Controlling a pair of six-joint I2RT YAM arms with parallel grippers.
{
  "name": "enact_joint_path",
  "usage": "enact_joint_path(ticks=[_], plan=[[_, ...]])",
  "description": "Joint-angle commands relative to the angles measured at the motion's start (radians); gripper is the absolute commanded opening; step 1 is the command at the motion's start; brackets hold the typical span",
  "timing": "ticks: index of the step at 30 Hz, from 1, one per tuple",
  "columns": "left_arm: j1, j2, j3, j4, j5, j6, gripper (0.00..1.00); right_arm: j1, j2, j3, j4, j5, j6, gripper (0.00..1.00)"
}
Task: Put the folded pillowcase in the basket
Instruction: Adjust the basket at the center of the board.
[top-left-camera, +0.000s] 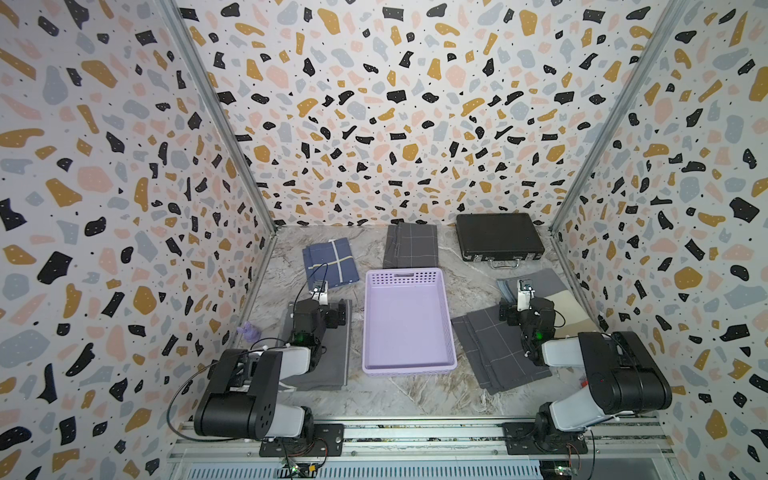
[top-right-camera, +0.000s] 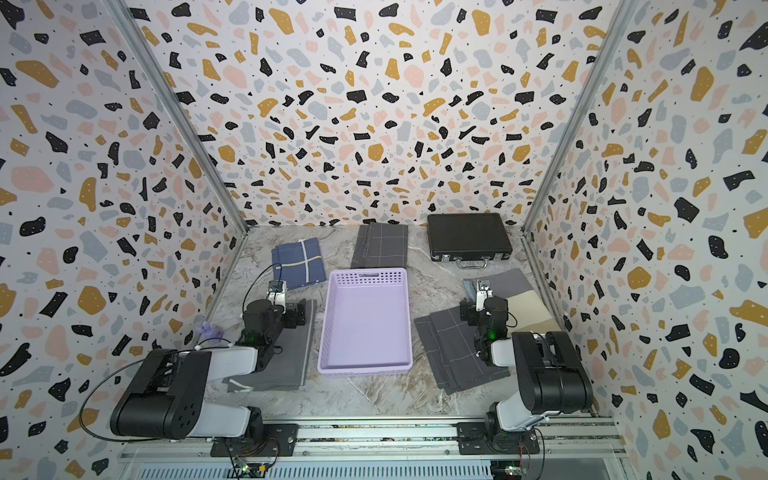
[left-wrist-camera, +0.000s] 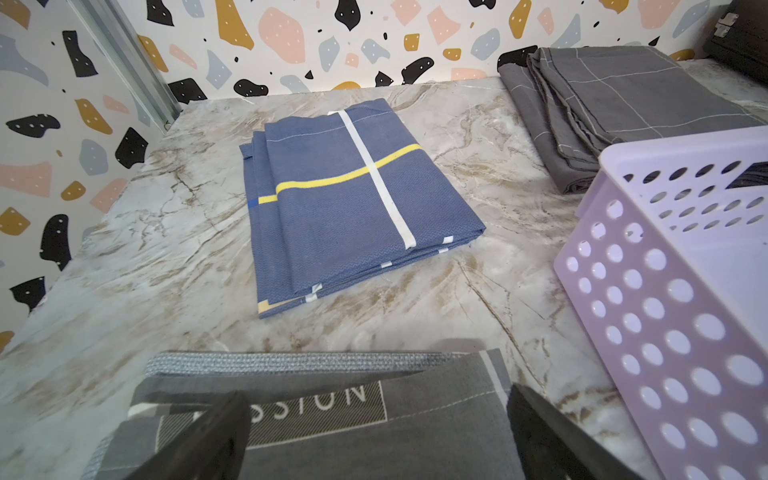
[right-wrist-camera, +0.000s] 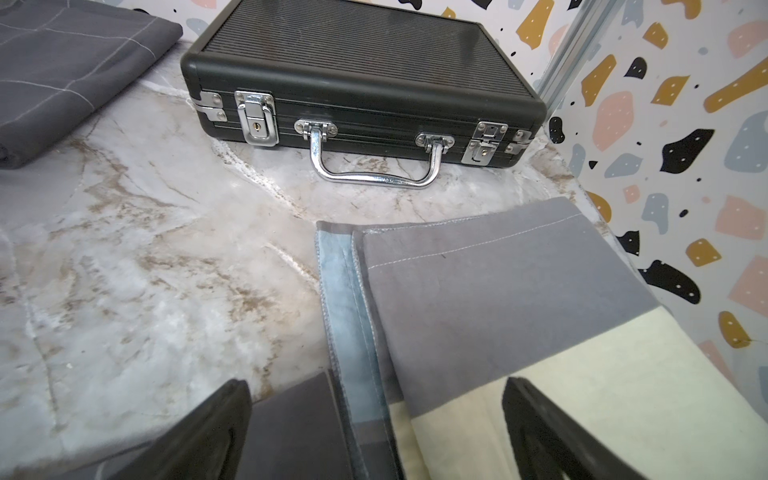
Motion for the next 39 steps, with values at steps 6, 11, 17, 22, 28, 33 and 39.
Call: enact_joint_path(ticks=[6, 11, 17, 22, 28, 33, 39], plan=[[0.000, -0.004, 0.024, 0.020, 0.009, 0.010, 1.00, -0.004, -0.011, 0.028, -0.014, -0.005, 0.016, 1.00], [-0.013, -0.072, 0.040, -0.028, -0.055, 0.001, 1.00, -0.003, -0.071, 0.060, -0.118, 0.088, 0.043, 1.00], [-0.152, -0.418, 0.241, -0.445, -0.121, -0.022, 1.00, 0.097, -0.273, 0.549, -1.043, 0.201, 0.200, 1.00], [-0.187, -0.503, 0.560, -1.000, -0.067, -0.433, 1.00, 0.118, -0.304, 0.748, -1.434, 0.068, 0.551, 1.00], [-0.077, -0.553, 0.522, -1.186, 0.166, -0.607, 0.82, 0.103, -0.354, 0.666, -1.483, -0.239, 0.533, 0.64], [-0.094, -0.523, 0.582, -1.414, 0.231, -0.563, 0.57, 0.219, -0.439, 0.594, -1.542, -0.514, 0.511, 0.68], [-0.194, -0.544, 0.584, -1.503, 0.236, -0.597, 0.57, 0.416, -0.538, 0.367, -1.341, -0.669, 0.733, 0.71]])
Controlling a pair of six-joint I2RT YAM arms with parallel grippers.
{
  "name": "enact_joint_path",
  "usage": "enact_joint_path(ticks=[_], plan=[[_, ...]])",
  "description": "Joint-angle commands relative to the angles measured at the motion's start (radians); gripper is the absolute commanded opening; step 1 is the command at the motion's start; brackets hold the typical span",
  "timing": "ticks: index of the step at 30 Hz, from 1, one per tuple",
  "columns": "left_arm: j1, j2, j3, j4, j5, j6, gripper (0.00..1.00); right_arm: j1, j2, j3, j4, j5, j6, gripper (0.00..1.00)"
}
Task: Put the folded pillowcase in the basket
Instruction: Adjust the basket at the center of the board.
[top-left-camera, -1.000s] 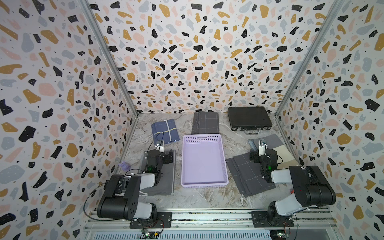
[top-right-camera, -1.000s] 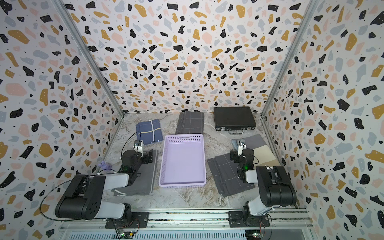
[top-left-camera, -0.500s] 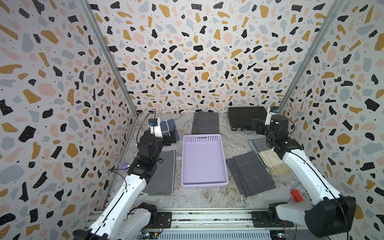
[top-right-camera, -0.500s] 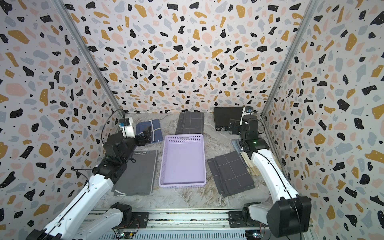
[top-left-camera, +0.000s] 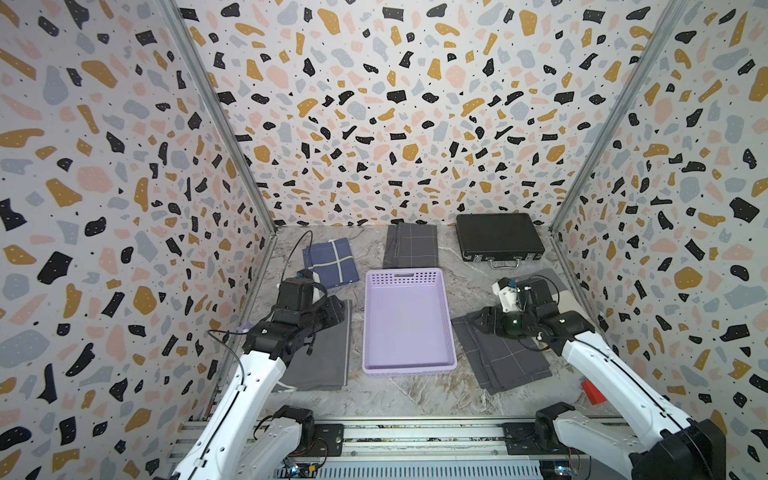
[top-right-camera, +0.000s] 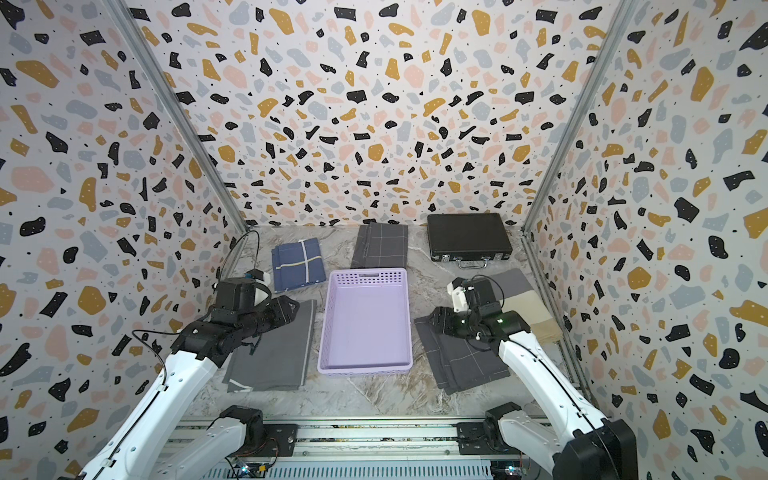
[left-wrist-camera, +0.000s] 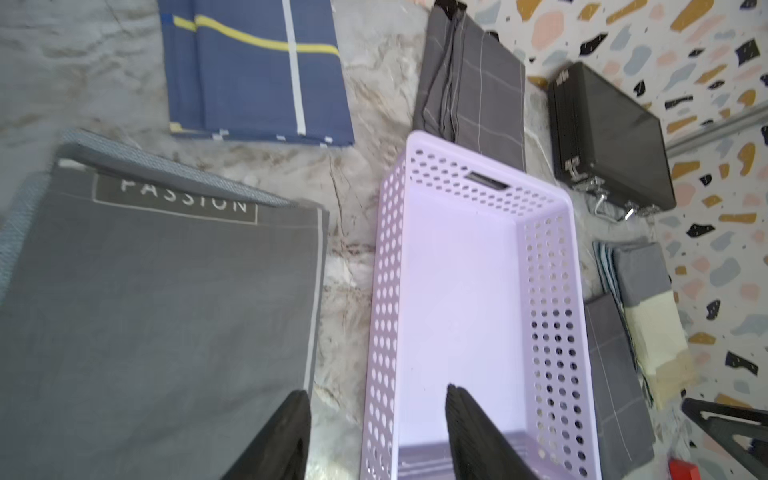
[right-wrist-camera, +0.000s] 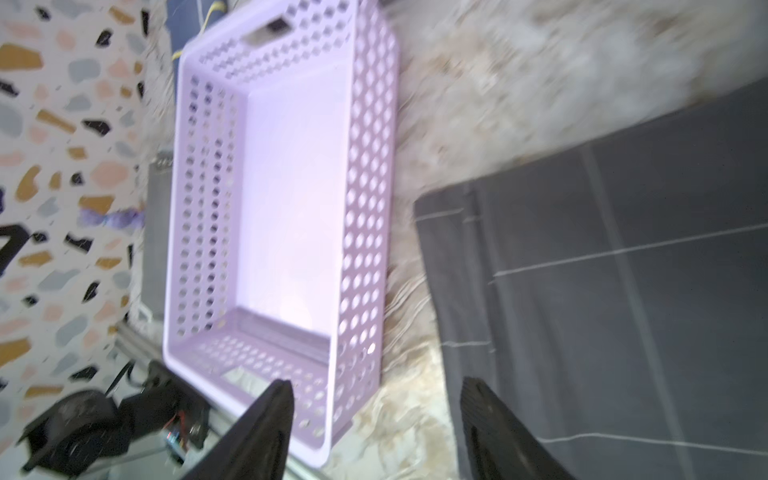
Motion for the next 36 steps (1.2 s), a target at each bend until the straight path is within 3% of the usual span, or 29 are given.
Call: enact_joint_path(ticks=[1, 10, 19, 22, 26, 29, 32, 36], plan=[[-0.057, -0.023, 0.031, -0.065, 0.038, -0.042, 0.57, 0.096, -0.025, -0.078, 0.138, -0.131, 0.164, 0.72], [-0.205, 0.060, 0.105, -0.062, -0.015, -0.065, 0.62, 0.229, 0.206, -0.055, 0.315, -0.081, 0.186, 0.71], [-0.211, 0.064, 0.125, -0.061, -0.026, -0.062, 0.65, 0.297, 0.358, 0.069, 0.385, -0.107, 0.218, 0.72], [-0.212, 0.072, 0.124, -0.058, -0.021, -0.061, 0.65, 0.307, 0.380, 0.102, 0.300, -0.067, 0.188, 0.71], [-0.234, 0.092, 0.141, -0.044, -0.015, -0.051, 0.66, 0.306, 0.293, 0.110, 0.138, 0.100, 0.140, 0.73], [-0.303, 0.148, 0.190, -0.038, -0.041, -0.048, 0.66, 0.295, 0.188, 0.147, -0.101, 0.412, 0.111, 0.76], [-0.417, 0.238, 0.258, -0.028, -0.097, -0.057, 0.66, 0.224, 0.140, 0.157, -0.253, 0.634, 0.105, 0.60], [-0.579, 0.395, 0.370, 0.011, -0.158, -0.086, 0.65, 0.039, 0.153, 0.110, -0.263, 0.704, 0.125, 0.05]])
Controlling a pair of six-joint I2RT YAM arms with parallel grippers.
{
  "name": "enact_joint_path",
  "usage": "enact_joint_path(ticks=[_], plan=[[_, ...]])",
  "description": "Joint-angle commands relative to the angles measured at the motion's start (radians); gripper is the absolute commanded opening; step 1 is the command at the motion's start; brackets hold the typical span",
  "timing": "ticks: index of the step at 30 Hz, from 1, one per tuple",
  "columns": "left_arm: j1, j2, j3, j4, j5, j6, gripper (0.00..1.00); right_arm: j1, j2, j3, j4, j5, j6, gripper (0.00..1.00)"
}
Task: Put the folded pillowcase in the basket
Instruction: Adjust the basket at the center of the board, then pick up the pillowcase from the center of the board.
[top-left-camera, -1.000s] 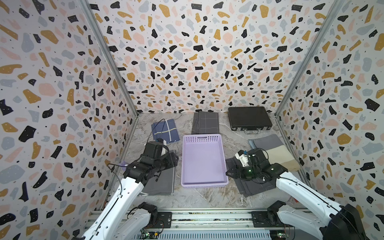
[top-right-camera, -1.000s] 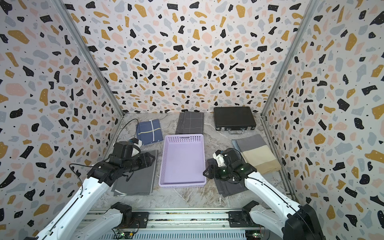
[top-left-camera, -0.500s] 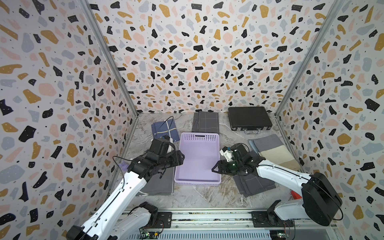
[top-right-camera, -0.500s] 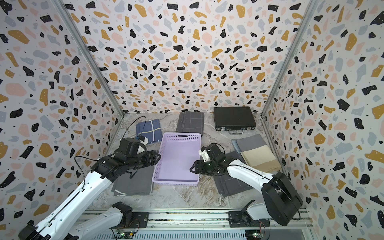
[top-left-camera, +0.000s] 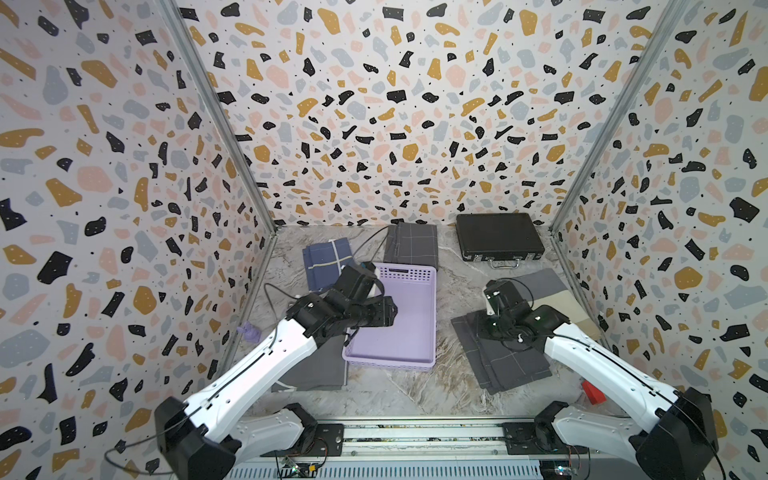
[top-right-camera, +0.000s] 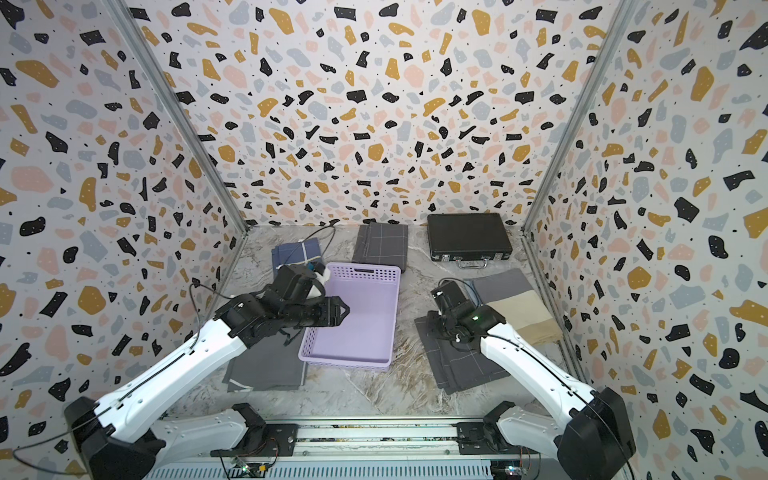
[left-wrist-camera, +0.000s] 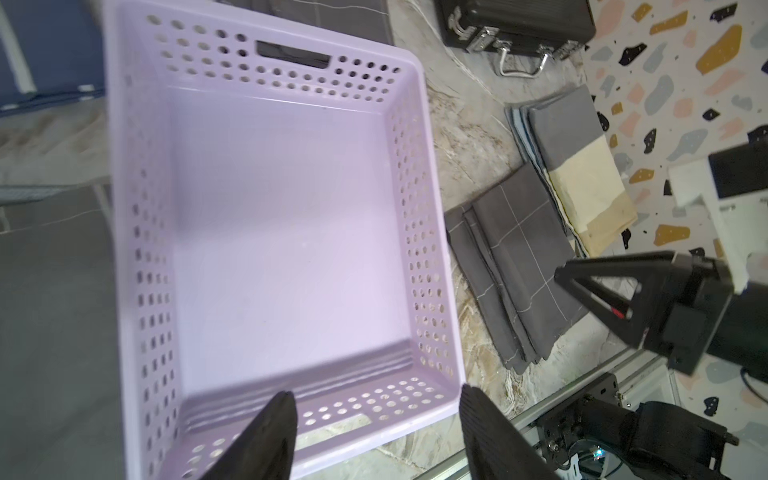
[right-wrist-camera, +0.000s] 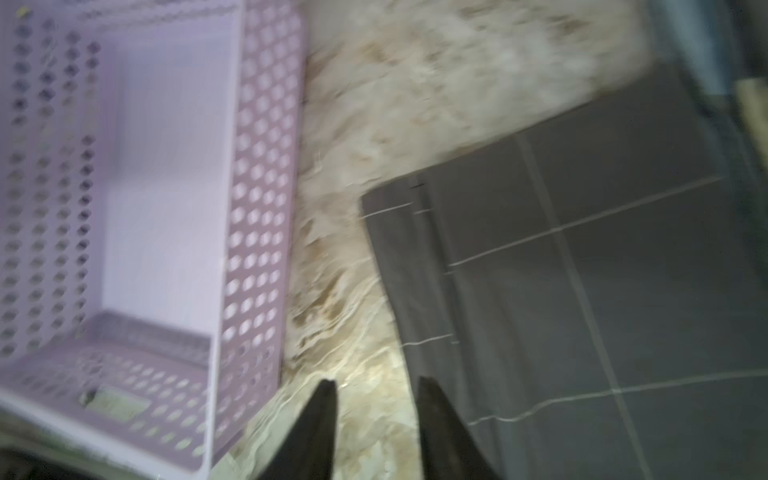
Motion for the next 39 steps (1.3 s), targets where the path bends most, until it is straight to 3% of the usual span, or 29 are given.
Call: enact_joint_path(ticks=[1, 6, 12, 19, 25, 29, 33, 35, 38, 39], plan=[[-0.109, 0.118, 0.099, 0.050, -0.070, -0.020, 0.64, -0.125, 0.034, -0.027, -0.135, 0.189, -0.005, 0.00], [-0.231, 0.329, 0.232, 0.072, -0.081, -0.076, 0.61, -0.278, 0.098, -0.060, -0.129, 0.140, -0.025, 0.00], [-0.281, 0.506, 0.312, 0.092, -0.085, -0.119, 0.60, -0.285, 0.099, -0.176, -0.076, 0.009, 0.033, 0.00], [-0.282, 0.504, 0.304, 0.098, -0.118, -0.112, 0.65, -0.283, 0.155, -0.247, -0.015, -0.183, 0.043, 0.00], [-0.281, 0.468, 0.276, 0.097, -0.175, -0.087, 0.68, -0.283, 0.100, -0.334, 0.115, -0.419, 0.167, 0.00], [-0.281, 0.516, 0.313, 0.097, -0.158, -0.067, 0.69, -0.281, 0.030, -0.381, 0.159, -0.537, 0.266, 0.00], [-0.281, 0.627, 0.405, 0.094, -0.115, -0.032, 0.69, -0.282, -0.107, -0.293, -0.028, -0.414, 0.199, 0.00], [-0.282, 0.703, 0.480, 0.081, -0.083, -0.001, 0.69, -0.281, -0.159, -0.238, -0.128, -0.306, 0.125, 0.12], [-0.287, 0.814, 0.594, 0.040, -0.096, 0.032, 0.70, -0.283, -0.178, -0.198, -0.208, -0.179, 0.053, 0.48], [-0.288, 0.844, 0.628, 0.021, -0.104, 0.038, 0.70, -0.285, -0.180, -0.194, -0.220, -0.152, 0.039, 0.52]])
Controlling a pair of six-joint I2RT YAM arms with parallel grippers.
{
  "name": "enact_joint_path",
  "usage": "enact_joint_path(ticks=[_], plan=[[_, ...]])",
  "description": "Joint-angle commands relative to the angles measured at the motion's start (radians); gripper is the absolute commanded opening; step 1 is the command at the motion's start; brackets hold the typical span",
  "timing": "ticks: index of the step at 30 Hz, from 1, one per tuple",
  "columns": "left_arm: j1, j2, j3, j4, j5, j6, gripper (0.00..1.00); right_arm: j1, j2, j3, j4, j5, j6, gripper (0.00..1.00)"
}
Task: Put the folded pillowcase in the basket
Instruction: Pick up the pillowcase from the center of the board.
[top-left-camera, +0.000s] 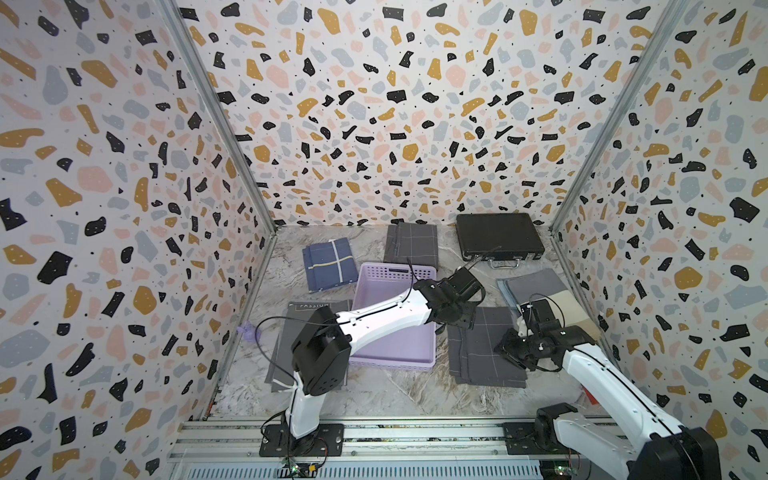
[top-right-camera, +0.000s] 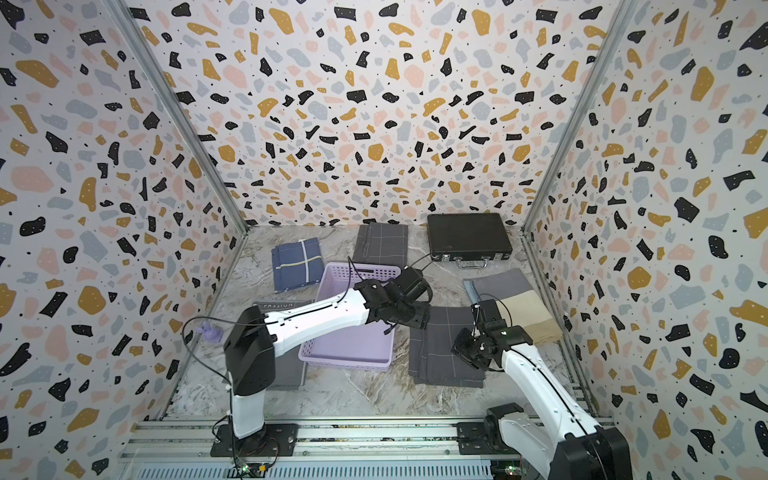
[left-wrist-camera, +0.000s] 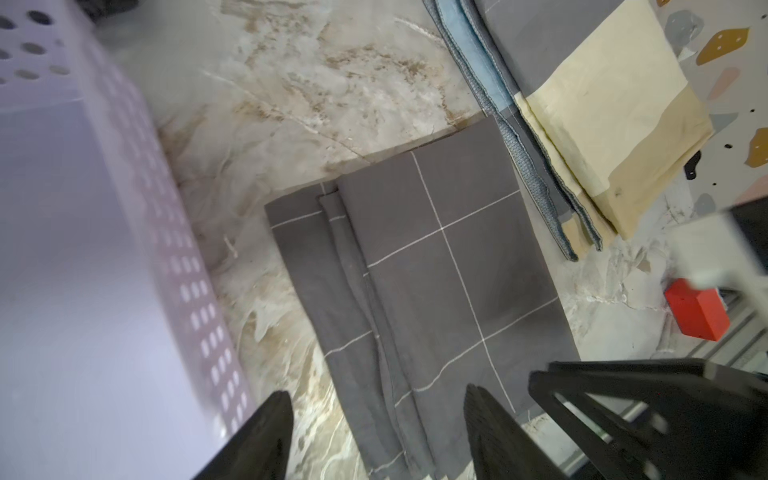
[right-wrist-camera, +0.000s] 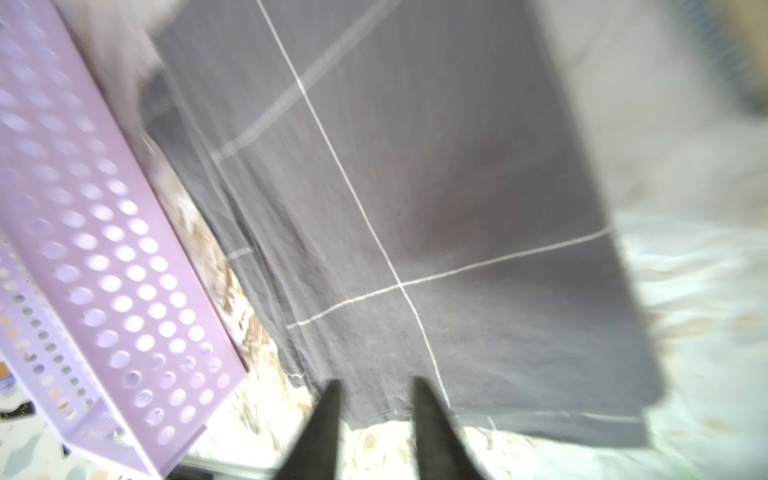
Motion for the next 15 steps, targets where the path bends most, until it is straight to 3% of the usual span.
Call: enact_joint_path(ticks=[1, 5, 15], plan=[[-0.009, 0.093, 0.116, -0.077, -0.008, 0.062, 0.70, -0.002, -0.017, 0.030, -0.150, 0.170, -0.087, 0.55], [-0.018, 0.172, 0.176, -0.116, -0.100, 0.055, 0.72, -0.004, -0.067, 0.013, -0.158, 0.239, -0.097, 0.69], [-0.033, 0.289, 0.227, -0.087, -0.266, 0.025, 0.82, -0.005, -0.120, 0.017, -0.172, 0.256, -0.146, 0.80]])
